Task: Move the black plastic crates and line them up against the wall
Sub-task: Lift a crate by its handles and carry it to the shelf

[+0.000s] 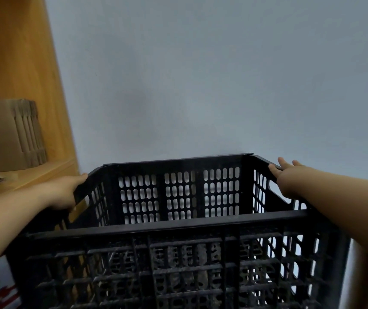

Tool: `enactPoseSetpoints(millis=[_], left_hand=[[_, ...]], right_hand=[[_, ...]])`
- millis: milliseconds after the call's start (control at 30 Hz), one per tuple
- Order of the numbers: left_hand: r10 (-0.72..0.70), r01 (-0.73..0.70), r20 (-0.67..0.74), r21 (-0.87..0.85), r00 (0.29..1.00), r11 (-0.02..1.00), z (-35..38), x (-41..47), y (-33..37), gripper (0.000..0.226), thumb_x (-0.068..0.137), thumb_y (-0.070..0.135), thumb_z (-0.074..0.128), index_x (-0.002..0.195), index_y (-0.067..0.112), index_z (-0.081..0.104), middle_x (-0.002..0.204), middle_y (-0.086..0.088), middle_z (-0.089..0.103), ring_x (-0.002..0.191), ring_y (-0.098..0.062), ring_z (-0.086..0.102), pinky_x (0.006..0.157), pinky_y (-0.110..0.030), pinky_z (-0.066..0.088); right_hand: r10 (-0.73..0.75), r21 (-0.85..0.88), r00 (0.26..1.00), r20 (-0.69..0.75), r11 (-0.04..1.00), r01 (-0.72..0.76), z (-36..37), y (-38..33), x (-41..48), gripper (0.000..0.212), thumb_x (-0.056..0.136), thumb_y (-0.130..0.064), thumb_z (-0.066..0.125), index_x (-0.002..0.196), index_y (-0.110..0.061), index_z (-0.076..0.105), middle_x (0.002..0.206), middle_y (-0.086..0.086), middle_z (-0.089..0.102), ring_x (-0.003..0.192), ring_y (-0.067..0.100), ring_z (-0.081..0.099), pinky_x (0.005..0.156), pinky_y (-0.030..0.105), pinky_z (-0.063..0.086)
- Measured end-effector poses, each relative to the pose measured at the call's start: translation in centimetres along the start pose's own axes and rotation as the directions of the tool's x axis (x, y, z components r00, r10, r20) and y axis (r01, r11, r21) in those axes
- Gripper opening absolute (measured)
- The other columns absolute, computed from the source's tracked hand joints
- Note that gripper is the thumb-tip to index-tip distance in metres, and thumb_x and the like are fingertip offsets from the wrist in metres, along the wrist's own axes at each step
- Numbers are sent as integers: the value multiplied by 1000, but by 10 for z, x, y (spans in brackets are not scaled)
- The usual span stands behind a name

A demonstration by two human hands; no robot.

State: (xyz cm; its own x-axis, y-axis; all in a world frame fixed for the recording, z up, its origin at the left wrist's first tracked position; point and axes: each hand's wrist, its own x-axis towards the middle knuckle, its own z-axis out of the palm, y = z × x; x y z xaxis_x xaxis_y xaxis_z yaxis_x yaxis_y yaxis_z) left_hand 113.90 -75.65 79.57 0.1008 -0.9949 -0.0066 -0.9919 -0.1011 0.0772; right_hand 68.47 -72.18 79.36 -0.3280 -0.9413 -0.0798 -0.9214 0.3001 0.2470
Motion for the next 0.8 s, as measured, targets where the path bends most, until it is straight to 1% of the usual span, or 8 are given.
enactPoseSetpoints(millis=[100, 200, 267, 333, 467, 567, 667, 800], left_hand=[[9, -9, -5, -12, 1000, 1000, -1, -2, 2, 91, 75, -2, 63, 146, 18, 11, 151, -13, 30, 134, -30, 36, 106, -34, 34], [11, -11, -3, 0, 1000, 1000, -1, -6, 6, 87, 75, -3, 64, 145, 18, 18, 144, -15, 39, 129, -31, 41, 103, -35, 37], [23, -22, -13, 30, 1000, 999, -1, -10, 7, 86, 73, -1, 66, 144, 18, 22, 141, -15, 43, 126, -31, 43, 103, -36, 39], [29, -29, -5, 65, 1000, 998, -1, -13, 7, 86, 73, 3, 69, 144, 16, 21, 142, -14, 42, 128, -29, 43, 106, -36, 37], [21, -21, -8, 2, 1000, 1000, -2, -17, 8, 82, 75, 1, 69, 143, 14, 26, 142, -12, 43, 129, -29, 41, 104, -33, 35], [2, -3, -18, -37, 1000, 999, -2, -18, 10, 79, 75, -3, 67, 142, 12, 28, 142, -14, 42, 129, -30, 41, 103, -34, 35], [-8, 6, -24, -62, 1000, 998, -1, -17, 7, 76, 72, -4, 69, 138, 10, 35, 136, -15, 49, 123, -31, 46, 103, -36, 38], [-12, 10, -25, -74, 1000, 997, -2, -17, 7, 75, 71, -3, 70, 137, 11, 37, 133, -14, 51, 120, -30, 48, 102, -37, 39]], right_hand=[[10, -7, 1000, -1, 1000, -10, 1, -1, 1, 80, 88, 4, 30, 148, -23, -15, 157, 1, -22, 146, 32, -8, 118, 47, 15], [19, 6, 1000, -7, 1000, -19, 1, -2, -1, 81, 87, 5, 31, 148, -25, -14, 157, 0, -22, 146, 32, -8, 118, 47, 16], [22, 12, 1000, -18, 1000, -22, 2, -2, -2, 81, 87, 5, 30, 148, -25, -13, 157, 0, -22, 146, 32, -7, 118, 46, 16], [22, 20, 1000, -18, 1000, -21, 2, -1, -3, 81, 86, 5, 29, 148, -24, -13, 157, 1, -22, 146, 31, -6, 118, 46, 16], [17, 17, 1000, -23, 1000, -16, 2, -2, -2, 79, 87, 4, 30, 149, -21, -13, 157, 4, -20, 147, 31, -3, 118, 45, 17], [7, -3, 999, -44, 1000, -8, 2, -2, 0, 77, 88, 2, 30, 149, -19, -13, 158, 8, -18, 146, 32, 6, 117, 44, 21], [-15, -10, 998, -57, 1000, 15, 0, -2, 0, 73, 89, 0, 26, 149, -19, -10, 158, 10, -18, 141, 35, 26, 111, 41, 31], [-5, -20, 999, -51, 1000, 4, -1, -4, 0, 74, 89, 0, 27, 149, -18, -12, 157, 11, -19, 139, 36, 29, 109, 40, 33]])
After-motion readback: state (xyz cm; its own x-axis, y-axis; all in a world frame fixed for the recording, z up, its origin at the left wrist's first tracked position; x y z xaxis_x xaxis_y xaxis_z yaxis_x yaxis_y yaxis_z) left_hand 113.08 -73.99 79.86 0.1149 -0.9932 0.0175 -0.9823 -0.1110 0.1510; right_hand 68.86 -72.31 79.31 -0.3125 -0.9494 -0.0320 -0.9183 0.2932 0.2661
